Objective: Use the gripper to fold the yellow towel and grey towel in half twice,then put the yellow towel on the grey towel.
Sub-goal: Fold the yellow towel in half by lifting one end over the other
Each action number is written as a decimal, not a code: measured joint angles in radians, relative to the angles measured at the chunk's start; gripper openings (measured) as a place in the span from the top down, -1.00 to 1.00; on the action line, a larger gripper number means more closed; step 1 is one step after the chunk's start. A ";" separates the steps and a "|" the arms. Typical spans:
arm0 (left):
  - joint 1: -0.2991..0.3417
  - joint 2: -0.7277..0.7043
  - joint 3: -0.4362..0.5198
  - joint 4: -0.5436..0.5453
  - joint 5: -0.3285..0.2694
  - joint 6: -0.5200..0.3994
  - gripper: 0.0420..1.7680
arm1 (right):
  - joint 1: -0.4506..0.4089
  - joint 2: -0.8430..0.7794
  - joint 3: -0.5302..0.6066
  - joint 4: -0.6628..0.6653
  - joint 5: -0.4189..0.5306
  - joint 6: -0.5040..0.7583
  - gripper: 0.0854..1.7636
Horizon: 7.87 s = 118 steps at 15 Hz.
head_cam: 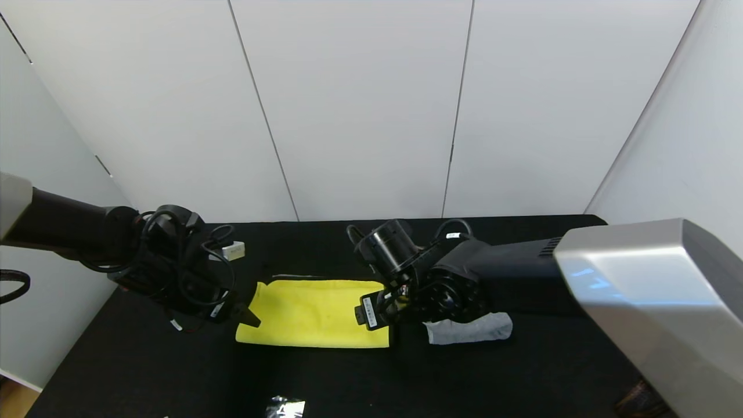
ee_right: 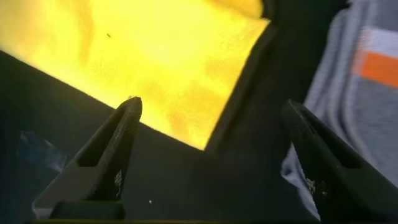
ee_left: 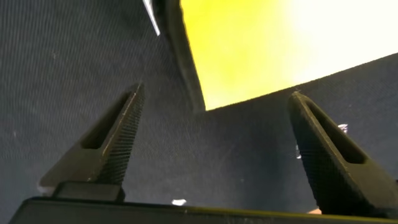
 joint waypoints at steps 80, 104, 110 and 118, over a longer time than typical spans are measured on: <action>-0.148 -0.061 -0.089 0.012 0.327 -0.227 0.91 | -0.230 -0.314 0.099 0.214 0.381 -0.155 -0.94; -0.469 -0.073 -0.067 0.041 0.360 -0.410 0.91 | -0.229 -0.320 0.103 0.214 0.382 -0.155 -0.94; -0.525 -0.031 -0.061 0.036 0.353 -0.487 0.91 | -0.227 -0.322 0.104 0.214 0.382 -0.155 -0.94; -0.552 0.002 -0.052 0.023 0.339 -0.551 0.14 | -0.228 -0.324 0.105 0.214 0.382 -0.155 -0.94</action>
